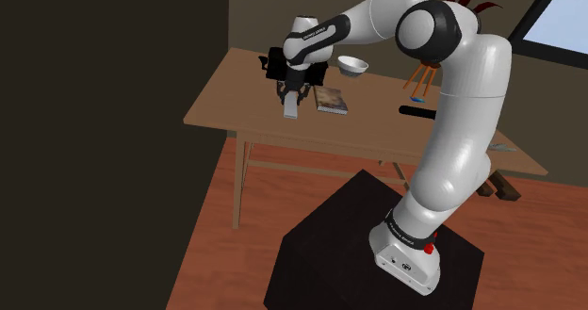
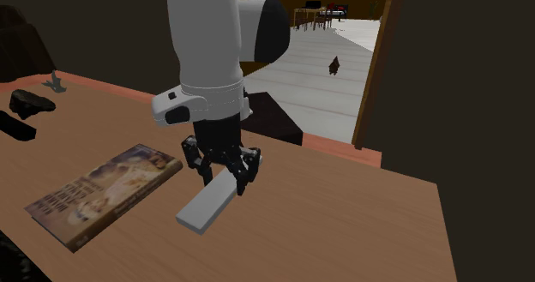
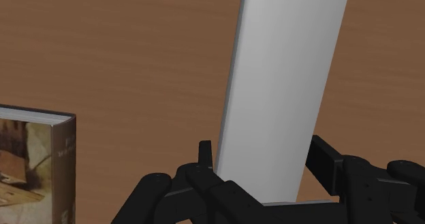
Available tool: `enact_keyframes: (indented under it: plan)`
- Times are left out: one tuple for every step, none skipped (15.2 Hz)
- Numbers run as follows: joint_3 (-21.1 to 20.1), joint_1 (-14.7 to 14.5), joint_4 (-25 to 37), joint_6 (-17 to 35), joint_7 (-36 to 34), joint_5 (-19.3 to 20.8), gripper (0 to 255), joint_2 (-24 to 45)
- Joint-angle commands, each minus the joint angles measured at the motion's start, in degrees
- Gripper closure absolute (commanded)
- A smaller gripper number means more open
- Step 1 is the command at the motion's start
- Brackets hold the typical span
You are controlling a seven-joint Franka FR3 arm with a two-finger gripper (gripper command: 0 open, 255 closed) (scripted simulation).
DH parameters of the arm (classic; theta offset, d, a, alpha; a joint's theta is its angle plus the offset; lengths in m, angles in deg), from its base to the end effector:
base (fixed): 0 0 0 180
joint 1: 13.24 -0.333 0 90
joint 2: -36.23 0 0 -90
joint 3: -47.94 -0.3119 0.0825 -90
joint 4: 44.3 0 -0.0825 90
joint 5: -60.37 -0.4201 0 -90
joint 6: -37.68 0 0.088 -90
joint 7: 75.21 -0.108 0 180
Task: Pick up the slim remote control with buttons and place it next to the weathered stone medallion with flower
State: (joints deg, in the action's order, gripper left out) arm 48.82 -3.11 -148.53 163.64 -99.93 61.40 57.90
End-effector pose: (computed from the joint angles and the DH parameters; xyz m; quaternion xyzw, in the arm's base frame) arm 0.6563 -0.1278 0.3050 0.9535 -0.3012 0.0017 0.0100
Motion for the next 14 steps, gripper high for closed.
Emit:
enact_keyframes:
  plan:
    - [0.0,0.0,-0.01,0.0,0.0,0.0,255,0.02]
    - [0.0,0.0,0.0,0.0,0.0,0.0,255,0.02]
    - [0.0,0.0,0.0,0.0,0.0,0.0,255,0.03]
    - [0.0,0.0,0.0,0.0,0.01,0.0,255,0.03]
    - [0.0,0.0,0.01,0.0,0.01,0.0,255,0.03]
    - [0.0,0.0,0.0,0.01,0.01,0.0,255,0.03]
    - [0.0,0.0,-0.02,0.02,0.01,0.0,255,0.02]
    - [0.0,0.0,0.23,-0.62,0.02,0.0,255,-0.37]
    - [0.0,0.0,0.49,-1.26,0.03,0.0,255,-0.75]
    - [0.0,-0.01,0.79,-1.91,0.04,0.0,255,-1.09]
    - [0.0,-0.01,1.09,-2.55,0.05,0.0,255,-1.44]
    - [0.0,-0.01,1.4,-3.21,0.06,-0.01,255,-1.78]
    - [0.0,-0.01,1.73,-3.86,0.07,-0.01,255,-2.11]
    - [0.0,-0.01,2.07,-4.52,0.08,-0.01,255,-2.44]
